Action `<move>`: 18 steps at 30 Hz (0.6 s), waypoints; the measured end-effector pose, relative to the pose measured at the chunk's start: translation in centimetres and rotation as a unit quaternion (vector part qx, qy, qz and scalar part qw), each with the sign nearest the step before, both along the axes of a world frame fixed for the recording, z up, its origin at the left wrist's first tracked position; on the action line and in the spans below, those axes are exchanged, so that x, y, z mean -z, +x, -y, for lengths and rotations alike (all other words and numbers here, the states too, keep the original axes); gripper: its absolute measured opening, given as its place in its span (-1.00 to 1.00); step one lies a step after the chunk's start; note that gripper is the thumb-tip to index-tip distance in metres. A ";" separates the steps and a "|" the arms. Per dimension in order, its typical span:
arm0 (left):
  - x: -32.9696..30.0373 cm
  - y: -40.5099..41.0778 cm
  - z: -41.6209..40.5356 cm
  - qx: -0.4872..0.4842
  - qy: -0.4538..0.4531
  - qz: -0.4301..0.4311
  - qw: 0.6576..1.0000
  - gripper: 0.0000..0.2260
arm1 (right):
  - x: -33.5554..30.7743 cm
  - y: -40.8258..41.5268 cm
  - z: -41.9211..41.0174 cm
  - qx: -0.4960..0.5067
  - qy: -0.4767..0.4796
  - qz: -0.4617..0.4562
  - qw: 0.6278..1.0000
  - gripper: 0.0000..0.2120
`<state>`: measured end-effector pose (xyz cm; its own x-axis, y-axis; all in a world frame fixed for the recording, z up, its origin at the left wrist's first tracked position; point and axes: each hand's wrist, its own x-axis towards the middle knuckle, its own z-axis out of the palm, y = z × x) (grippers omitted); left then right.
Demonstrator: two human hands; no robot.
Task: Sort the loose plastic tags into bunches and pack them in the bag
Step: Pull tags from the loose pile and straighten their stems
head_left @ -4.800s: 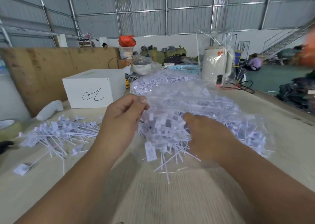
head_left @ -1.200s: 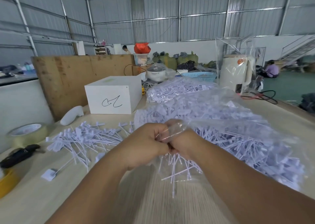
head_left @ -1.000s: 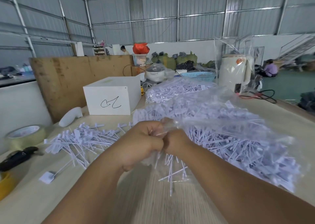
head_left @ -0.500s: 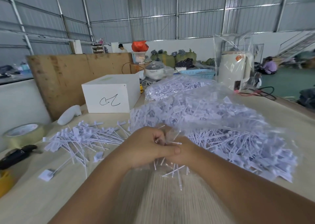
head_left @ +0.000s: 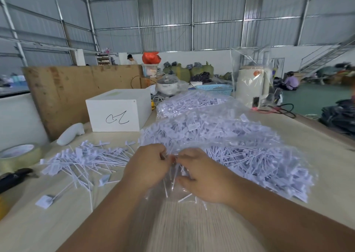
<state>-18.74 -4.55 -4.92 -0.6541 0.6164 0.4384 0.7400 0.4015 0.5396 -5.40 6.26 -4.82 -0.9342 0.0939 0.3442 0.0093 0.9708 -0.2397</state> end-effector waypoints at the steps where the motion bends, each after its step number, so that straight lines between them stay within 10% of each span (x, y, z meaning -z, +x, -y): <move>1: 0.0 0.1 0.0 -0.001 -0.014 -0.005 1.000 -0.67 | -0.1 0.4 0.2 0.010 0.043 -0.002 0.999 -0.68; 6: 0.0 0.1 0.4 0.028 -0.079 0.038 0.996 -0.82 | -1.1 1.7 0.9 0.124 0.219 0.015 0.968 -0.66; 12: -0.8 0.0 0.3 0.049 0.042 0.099 0.993 -0.84 | -2.9 1.8 1.6 0.083 -0.057 0.028 0.995 -0.73; 18: -1.3 1.2 0.0 0.061 0.136 0.086 0.985 -0.83 | -1.6 -0.9 2.1 0.079 0.032 0.104 0.991 -0.90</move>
<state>-17.53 -4.57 -3.66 -0.6620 0.5695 0.4872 0.6614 0.1381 0.7372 -6.27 4.15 -3.23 -0.9608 0.2290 0.1564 0.2054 0.9665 -0.1537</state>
